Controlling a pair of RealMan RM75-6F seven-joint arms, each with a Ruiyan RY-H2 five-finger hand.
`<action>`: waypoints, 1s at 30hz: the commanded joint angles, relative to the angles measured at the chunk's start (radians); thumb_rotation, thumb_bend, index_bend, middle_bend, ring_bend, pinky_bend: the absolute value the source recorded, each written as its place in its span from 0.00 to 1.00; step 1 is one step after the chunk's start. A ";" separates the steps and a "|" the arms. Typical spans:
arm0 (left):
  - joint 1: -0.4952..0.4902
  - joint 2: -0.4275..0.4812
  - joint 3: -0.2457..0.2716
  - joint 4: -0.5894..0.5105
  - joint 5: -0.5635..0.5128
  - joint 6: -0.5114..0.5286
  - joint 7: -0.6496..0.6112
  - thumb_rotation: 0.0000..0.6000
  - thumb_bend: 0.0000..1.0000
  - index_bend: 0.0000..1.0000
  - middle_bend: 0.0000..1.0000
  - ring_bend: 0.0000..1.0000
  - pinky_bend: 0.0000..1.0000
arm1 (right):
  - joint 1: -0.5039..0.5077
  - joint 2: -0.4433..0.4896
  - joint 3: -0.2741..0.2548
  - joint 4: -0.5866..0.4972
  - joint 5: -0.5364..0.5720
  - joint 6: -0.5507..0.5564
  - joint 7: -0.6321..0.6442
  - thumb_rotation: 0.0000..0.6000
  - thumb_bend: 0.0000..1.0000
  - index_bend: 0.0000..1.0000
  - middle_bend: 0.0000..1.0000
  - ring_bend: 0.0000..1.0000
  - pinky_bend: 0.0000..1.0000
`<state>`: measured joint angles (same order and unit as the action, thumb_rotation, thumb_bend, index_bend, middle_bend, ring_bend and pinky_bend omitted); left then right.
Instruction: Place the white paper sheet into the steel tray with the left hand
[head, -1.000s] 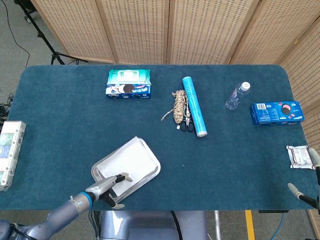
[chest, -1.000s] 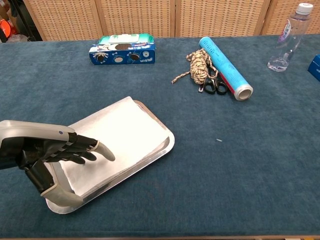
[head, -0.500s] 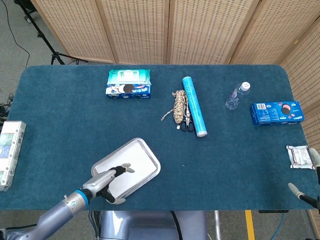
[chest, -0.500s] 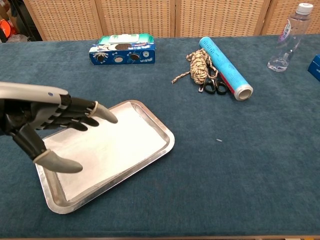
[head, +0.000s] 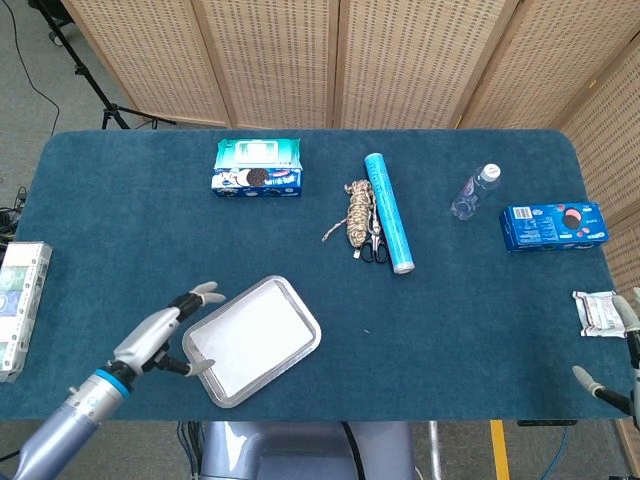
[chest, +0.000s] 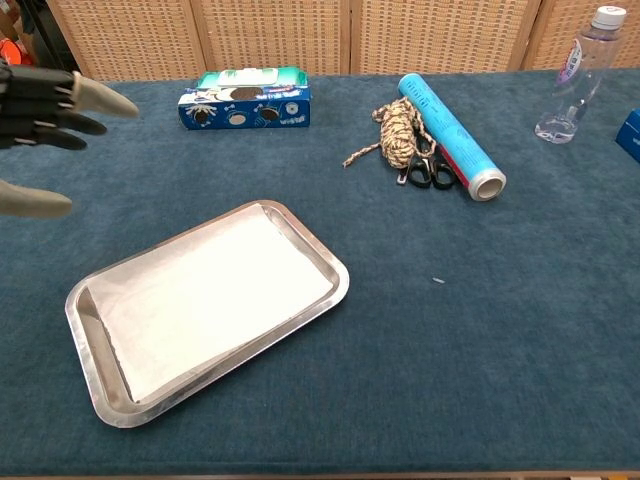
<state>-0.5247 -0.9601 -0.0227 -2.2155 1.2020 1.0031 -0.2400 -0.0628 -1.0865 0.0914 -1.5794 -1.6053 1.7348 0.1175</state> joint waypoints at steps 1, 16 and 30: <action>0.146 -0.050 0.025 0.147 0.122 0.223 0.018 1.00 0.22 0.16 0.00 0.00 0.00 | 0.007 0.001 -0.002 -0.003 0.000 -0.014 -0.006 1.00 0.00 0.04 0.00 0.00 0.00; 0.363 -0.217 0.040 0.501 0.284 0.564 0.031 1.00 0.22 0.16 0.00 0.00 0.00 | 0.057 -0.019 -0.025 -0.024 -0.010 -0.115 -0.092 1.00 0.00 0.04 0.00 0.00 0.00; 0.429 -0.254 0.012 0.610 0.339 0.667 0.029 1.00 0.22 0.15 0.00 0.00 0.00 | 0.077 -0.036 -0.048 -0.027 -0.029 -0.152 -0.155 1.00 0.00 0.04 0.00 0.00 0.00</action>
<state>-0.0977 -1.2165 -0.0100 -1.6028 1.5379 1.6693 -0.2107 0.0139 -1.1225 0.0447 -1.6063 -1.6337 1.5835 -0.0374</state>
